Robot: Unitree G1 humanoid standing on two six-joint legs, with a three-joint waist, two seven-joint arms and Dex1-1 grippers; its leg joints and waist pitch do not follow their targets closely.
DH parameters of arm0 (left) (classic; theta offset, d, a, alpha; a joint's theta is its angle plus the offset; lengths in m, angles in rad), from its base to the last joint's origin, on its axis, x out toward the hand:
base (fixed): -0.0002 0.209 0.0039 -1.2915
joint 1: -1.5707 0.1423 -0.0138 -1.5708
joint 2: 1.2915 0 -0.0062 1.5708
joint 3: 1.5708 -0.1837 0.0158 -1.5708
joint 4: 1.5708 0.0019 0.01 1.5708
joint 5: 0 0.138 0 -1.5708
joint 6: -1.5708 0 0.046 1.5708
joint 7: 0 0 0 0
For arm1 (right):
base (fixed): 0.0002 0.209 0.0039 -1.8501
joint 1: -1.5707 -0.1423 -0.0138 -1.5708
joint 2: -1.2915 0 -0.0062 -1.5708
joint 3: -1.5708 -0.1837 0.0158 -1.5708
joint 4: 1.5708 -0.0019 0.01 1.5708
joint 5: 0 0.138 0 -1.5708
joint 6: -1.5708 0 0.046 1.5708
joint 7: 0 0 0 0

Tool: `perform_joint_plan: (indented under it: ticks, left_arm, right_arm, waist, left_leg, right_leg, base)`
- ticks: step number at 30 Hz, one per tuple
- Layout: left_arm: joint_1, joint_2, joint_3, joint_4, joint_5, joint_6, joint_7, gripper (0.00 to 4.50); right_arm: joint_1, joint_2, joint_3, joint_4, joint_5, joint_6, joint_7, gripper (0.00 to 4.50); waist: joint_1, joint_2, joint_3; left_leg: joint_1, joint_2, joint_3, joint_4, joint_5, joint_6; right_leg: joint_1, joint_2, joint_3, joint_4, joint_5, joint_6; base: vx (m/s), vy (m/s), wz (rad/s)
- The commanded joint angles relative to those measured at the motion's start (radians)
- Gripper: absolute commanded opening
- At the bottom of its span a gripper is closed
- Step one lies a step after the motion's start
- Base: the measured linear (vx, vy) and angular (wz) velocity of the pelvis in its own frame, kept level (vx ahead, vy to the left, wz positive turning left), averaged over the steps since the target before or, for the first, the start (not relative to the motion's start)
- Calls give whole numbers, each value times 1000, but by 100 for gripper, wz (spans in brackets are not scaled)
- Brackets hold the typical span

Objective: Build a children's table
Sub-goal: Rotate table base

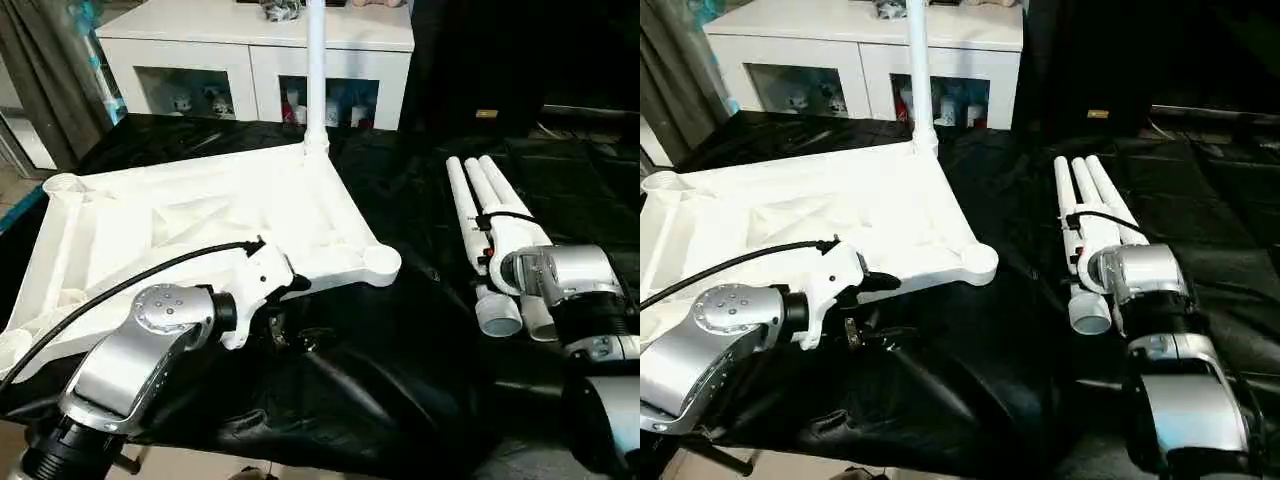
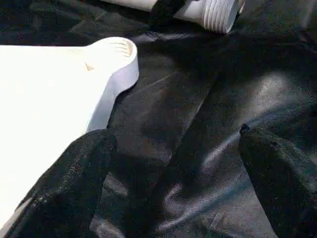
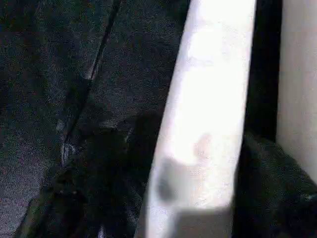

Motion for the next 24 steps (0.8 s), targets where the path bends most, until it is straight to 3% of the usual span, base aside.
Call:
perform_joint_plan:
  ticks: [1, 13, 16, 18, 21, 24]
  left_arm:
    - [-24, 13, -11, -9, -3, 7, -4, 450]
    - [-59, 5, 2, 26, -8, -8, -3, 450]
    - [-85, -18, 16, 43, -19, -14, 8, 450]
    - [-93, -28, 22, 49, -24, -14, 13, 450]
    - [-150, -123, 77, 81, -87, 2, 59, 450]
    - [-176, -160, 100, 107, -109, 10, 81, 450]
  right_arm:
    - [-7, 6, -21, 24, 17, -4, -15, 325]
    - [0, 9, -78, 44, 43, -37, -48, 227]
    - [21, 0, -87, -21, 58, -54, -29, 201]
    - [29, -1, -88, -45, 65, -65, -19, 193]
    - [75, 13, -128, -192, 140, -81, 53, 185]
    - [90, 19, -146, -227, 168, -86, 79, 185]
  waist:
    - [2, -12, -69]
    - [-1, -3, -70]
    - [0, 2, -71]
    - [0, 0, -72]
    - [3, 2, -74]
    - [2, -5, -75]
  left_leg:
    - [33, 43, -23, -66, -245, -43]
    - [34, 40, -25, -66, -284, -57]
    - [36, 40, -25, -66, -285, -58]
    - [34, 41, -26, -66, -279, -56]
    - [34, 41, -24, -64, -257, -42]
    - [27, 40, -24, -63, -227, -20]
  right_leg:
    - [34, -46, 37, -78, -264, -198]
    - [34, -43, 35, -78, -259, -205]
    - [33, -42, 35, -78, -248, -207]
    - [37, -43, 35, -76, -234, -209]
    - [40, -43, 36, -76, -201, -211]
    - [46, -43, 34, -73, -174, -224]
  base:
    - [0, 0, 0]
    - [0, 0, 0]
    - [0, 0, 0]
    - [0, 0, 0]
    - [0, 0, 0]
    - [0, 0, 0]
